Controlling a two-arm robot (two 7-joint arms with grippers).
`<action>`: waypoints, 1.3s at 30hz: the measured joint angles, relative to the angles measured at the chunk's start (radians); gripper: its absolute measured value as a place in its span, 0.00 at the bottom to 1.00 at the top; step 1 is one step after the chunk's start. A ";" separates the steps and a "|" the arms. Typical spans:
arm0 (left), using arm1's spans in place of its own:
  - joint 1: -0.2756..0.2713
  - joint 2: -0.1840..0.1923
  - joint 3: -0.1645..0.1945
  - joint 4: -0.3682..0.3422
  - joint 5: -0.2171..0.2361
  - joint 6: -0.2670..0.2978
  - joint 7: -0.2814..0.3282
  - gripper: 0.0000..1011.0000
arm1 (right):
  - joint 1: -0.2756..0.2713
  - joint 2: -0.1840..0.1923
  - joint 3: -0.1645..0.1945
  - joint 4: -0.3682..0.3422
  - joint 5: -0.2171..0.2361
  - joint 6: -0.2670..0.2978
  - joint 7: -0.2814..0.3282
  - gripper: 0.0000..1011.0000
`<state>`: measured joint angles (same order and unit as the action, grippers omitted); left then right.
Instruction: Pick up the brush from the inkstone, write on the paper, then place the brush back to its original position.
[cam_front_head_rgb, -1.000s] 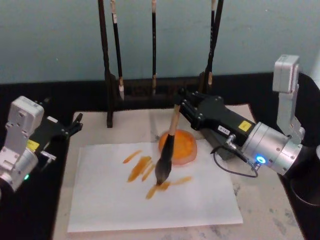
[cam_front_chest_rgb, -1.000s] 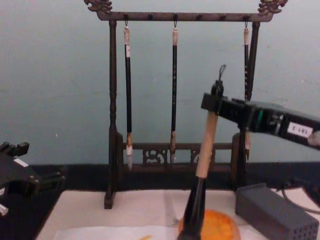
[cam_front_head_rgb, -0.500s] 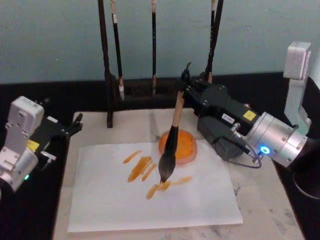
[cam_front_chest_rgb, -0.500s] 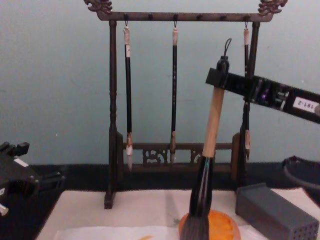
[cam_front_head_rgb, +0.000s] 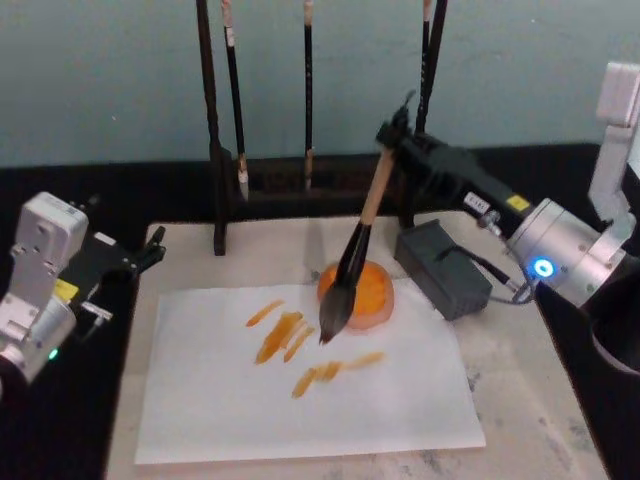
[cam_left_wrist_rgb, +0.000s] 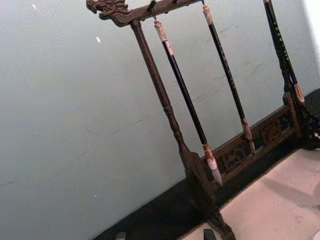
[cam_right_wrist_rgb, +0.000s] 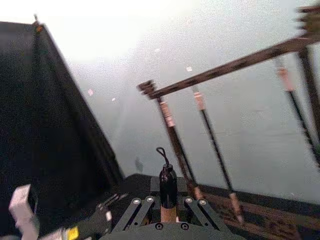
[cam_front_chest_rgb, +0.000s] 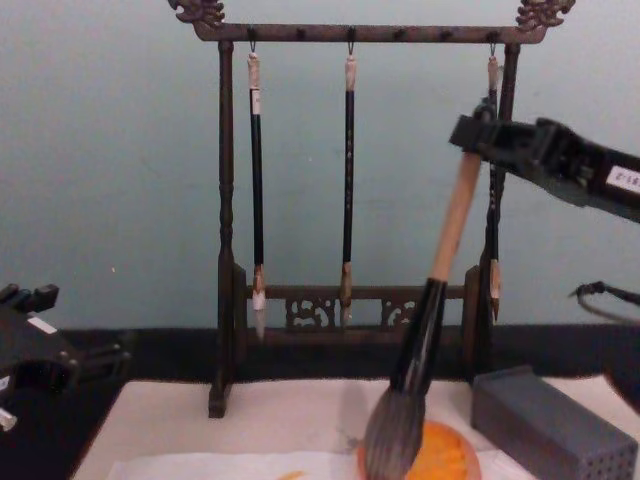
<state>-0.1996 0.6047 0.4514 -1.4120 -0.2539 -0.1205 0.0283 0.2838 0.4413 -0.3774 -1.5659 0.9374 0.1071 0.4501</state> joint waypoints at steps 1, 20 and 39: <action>0.000 0.000 0.000 0.000 0.000 0.000 0.000 0.99 | 0.002 -0.003 0.004 0.007 0.012 0.005 -0.004 0.19; 0.000 0.000 0.000 0.000 0.000 0.000 0.000 0.99 | 0.027 -0.072 0.077 0.129 0.224 0.070 -0.214 0.19; 0.000 0.000 0.000 0.000 0.000 0.000 0.000 0.99 | 0.019 -0.123 0.104 0.114 0.301 0.028 -0.483 0.19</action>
<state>-0.1995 0.6047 0.4514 -1.4120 -0.2539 -0.1205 0.0283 0.3030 0.3187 -0.2739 -1.4523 1.2382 0.1348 -0.0334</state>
